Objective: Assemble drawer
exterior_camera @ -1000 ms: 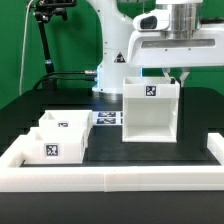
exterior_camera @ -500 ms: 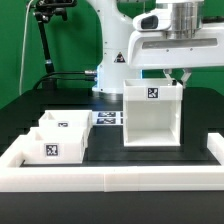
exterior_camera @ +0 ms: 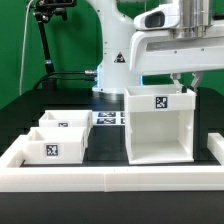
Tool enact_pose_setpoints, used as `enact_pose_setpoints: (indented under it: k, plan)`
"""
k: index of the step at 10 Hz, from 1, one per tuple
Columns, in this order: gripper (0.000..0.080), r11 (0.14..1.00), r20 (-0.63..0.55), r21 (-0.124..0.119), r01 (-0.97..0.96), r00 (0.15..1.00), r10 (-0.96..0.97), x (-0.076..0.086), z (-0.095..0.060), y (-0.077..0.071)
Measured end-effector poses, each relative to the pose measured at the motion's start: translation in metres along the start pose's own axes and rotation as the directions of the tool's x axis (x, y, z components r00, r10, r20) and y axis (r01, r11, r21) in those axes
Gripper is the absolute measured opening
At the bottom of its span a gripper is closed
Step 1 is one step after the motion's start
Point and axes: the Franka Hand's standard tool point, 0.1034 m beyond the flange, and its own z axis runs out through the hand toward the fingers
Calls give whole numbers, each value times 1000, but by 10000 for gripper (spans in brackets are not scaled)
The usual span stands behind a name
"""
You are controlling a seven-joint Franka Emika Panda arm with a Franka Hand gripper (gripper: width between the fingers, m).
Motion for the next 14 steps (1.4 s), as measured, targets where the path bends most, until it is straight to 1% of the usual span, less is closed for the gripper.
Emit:
enact_pose_setpoints:
  k: [5, 6, 8, 9, 10, 13, 14]
  plan:
    - [38, 1000, 1, 0, 1, 1000, -1, 0, 0, 0]
    - [38, 1000, 4, 0, -5, 1000, 5, 4, 0, 1]
    - [38, 1000, -4, 2, -22, 1000, 22, 34, -1, 6]
    - [38, 1000, -15, 2, -3, 1000, 3, 44, 1, 8]
    - [38, 1000, -26, 3, 21, 999, -21, 49, 2, 9]
    - [38, 1000, -27, 6, -28, 999, 28, 49, 1, 7]
    - [38, 993, -27, 11, -114, 993, 115, 49, 0, 5]
